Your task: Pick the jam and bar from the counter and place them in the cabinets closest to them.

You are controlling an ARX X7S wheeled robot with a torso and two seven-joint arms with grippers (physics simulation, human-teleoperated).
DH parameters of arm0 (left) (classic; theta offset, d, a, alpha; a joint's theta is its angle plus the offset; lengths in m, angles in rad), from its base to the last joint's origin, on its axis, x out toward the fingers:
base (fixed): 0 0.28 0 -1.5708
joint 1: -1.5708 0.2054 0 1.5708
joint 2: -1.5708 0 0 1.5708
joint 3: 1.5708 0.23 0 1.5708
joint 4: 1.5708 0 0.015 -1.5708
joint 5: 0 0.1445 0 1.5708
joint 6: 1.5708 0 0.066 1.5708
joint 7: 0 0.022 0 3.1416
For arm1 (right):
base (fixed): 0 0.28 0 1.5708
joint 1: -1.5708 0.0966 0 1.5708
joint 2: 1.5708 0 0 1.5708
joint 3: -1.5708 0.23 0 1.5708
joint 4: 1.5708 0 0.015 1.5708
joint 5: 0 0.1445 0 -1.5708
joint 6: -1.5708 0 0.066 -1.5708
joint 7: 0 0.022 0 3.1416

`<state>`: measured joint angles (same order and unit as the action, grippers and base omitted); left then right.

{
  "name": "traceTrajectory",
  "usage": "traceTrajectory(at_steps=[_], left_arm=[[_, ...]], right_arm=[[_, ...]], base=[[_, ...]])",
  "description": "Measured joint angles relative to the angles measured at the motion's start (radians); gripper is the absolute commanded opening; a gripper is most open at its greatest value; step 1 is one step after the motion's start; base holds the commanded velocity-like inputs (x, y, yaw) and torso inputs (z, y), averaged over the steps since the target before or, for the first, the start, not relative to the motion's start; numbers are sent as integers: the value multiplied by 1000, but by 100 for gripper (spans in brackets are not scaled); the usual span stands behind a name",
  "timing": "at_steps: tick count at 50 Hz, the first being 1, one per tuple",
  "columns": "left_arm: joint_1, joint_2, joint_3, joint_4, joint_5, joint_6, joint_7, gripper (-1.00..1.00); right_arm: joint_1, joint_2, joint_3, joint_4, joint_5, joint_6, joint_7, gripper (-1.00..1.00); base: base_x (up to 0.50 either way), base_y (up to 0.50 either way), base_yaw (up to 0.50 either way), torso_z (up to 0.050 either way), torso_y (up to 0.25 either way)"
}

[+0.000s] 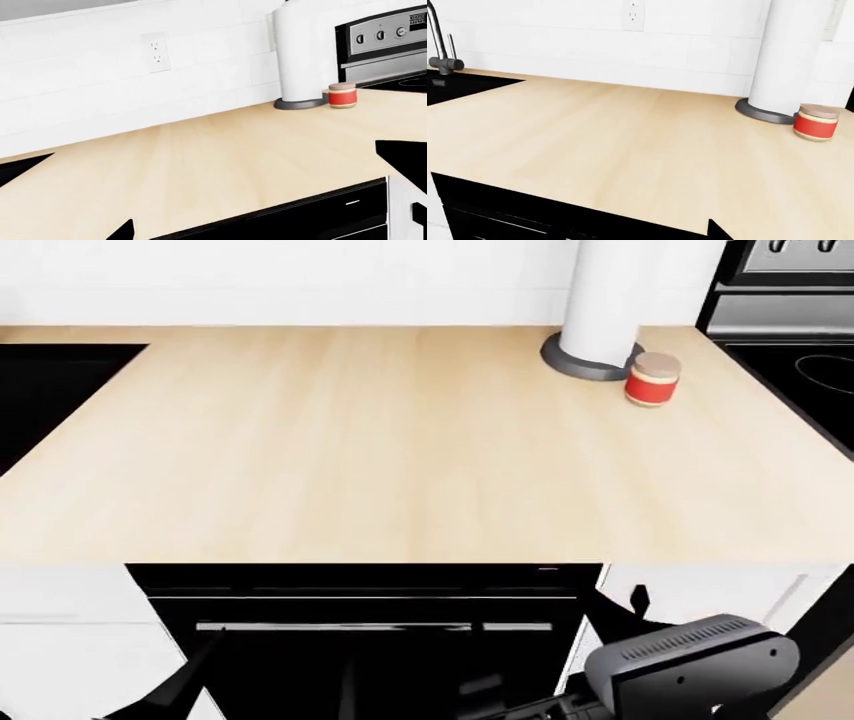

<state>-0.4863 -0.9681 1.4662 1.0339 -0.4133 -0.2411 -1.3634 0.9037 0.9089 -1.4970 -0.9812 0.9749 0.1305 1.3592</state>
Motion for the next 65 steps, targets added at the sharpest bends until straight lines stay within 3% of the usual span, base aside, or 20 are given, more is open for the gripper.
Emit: traceTrajectory(at_steps=[12,65], left_arm=[[-16,-2,17,4,-2,-1,-11,100],[-79,-11,96,-5,0,36,-48,100]], right_arm=[[-13,8,-9,-8,-39,-9,-16,100],[12,-21,-35,-33,-64,52,18,100]], base=[[-40,20,0,0,0],[0,500,0,0,0]])
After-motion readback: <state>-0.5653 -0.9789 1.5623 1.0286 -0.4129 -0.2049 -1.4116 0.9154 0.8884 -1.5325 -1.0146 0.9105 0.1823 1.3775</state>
